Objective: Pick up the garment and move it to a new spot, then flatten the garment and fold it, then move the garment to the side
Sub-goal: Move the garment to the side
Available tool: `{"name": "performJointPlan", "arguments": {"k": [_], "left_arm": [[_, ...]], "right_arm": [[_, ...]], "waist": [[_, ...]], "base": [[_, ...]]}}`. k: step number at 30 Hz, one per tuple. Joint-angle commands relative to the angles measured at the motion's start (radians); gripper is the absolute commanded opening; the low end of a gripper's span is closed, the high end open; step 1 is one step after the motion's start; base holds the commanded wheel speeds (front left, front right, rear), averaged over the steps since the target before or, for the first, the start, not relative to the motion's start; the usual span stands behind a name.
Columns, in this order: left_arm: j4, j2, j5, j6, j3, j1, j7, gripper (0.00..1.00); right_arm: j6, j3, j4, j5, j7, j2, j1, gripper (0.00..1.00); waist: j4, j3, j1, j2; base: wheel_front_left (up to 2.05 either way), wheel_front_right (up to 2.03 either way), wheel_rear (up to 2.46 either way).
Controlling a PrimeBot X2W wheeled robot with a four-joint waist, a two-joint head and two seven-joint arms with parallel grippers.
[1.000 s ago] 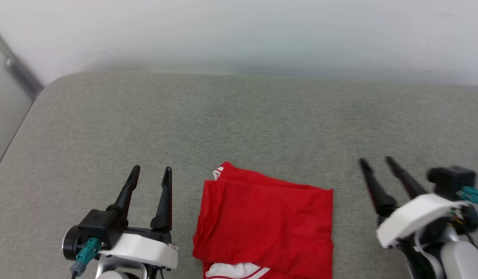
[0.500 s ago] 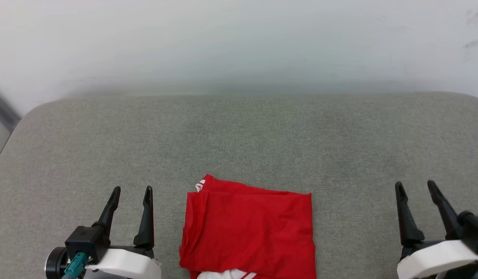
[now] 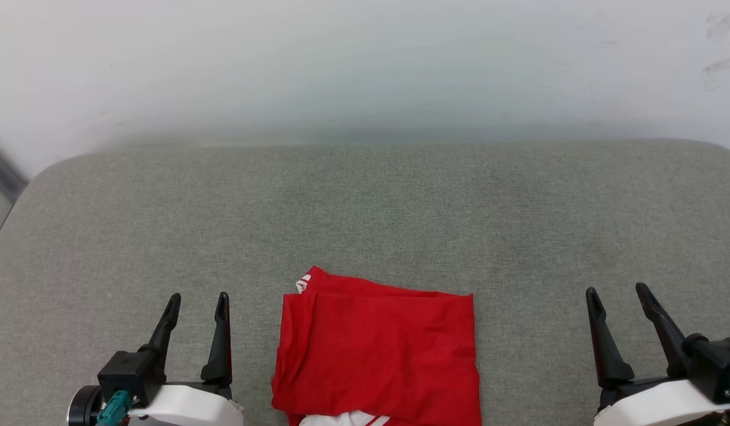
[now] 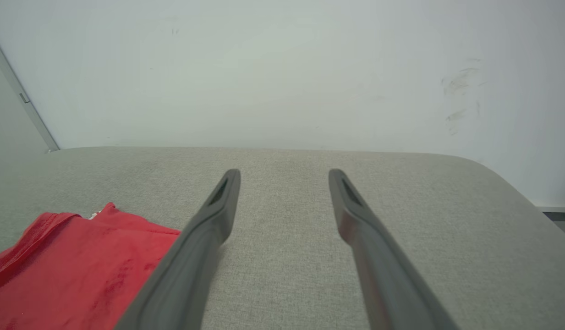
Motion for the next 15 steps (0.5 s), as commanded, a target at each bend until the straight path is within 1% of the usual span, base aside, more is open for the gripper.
{"name": "performJointPlan", "arguments": {"k": [1, 6, 8, 9, 13, 15], "left_arm": [[0.001, -0.004, 0.003, -0.005, 0.003, -0.007, -0.002, 1.00], [-0.008, -0.013, 0.014, -0.016, 0.019, -0.021, -0.002, 1.00], [-0.014, -0.022, 0.022, -0.025, 0.025, -0.032, -0.002, 1.00], [-0.014, -0.022, 0.022, -0.025, 0.025, -0.032, -0.002, 1.00], [-0.018, -0.034, 0.035, -0.038, 0.035, -0.050, -0.002, 1.00], [-0.022, -0.042, 0.041, -0.045, 0.039, -0.065, -0.002, 1.00]], "right_arm": [[0.000, -0.001, -0.007, 0.002, 0.000, 0.003, 0.006, 1.00], [0.000, -0.008, -0.016, 0.031, 0.015, 0.004, 0.000, 1.00], [0.000, -0.025, -0.009, 0.070, 0.024, 0.004, -0.003, 1.00], [0.000, -0.025, -0.009, 0.070, 0.024, 0.004, -0.003, 1.00], [0.000, -0.050, 0.035, 0.157, 0.071, 0.003, -0.009, 1.00], [0.000, -0.058, 0.069, 0.214, 0.109, -0.011, -0.025, 1.00]], "waist": [[0.001, 0.002, 0.0001, 0.0000], [0.006, 0.016, 0.0001, 0.0000], [0.014, 0.027, 0.0001, 0.0000], [0.014, 0.027, 0.0001, 0.0000], [0.025, 0.047, 0.0001, 0.0000], [0.032, 0.063, 0.0001, 0.0000]], "base": [[0.00, 0.00, 0.00], [0.00, 0.00, 0.00], [0.00, 0.00, 0.00], [0.00, 0.00, 0.00], [0.00, 0.00, 0.00], [0.00, 0.00, 0.00]]}}
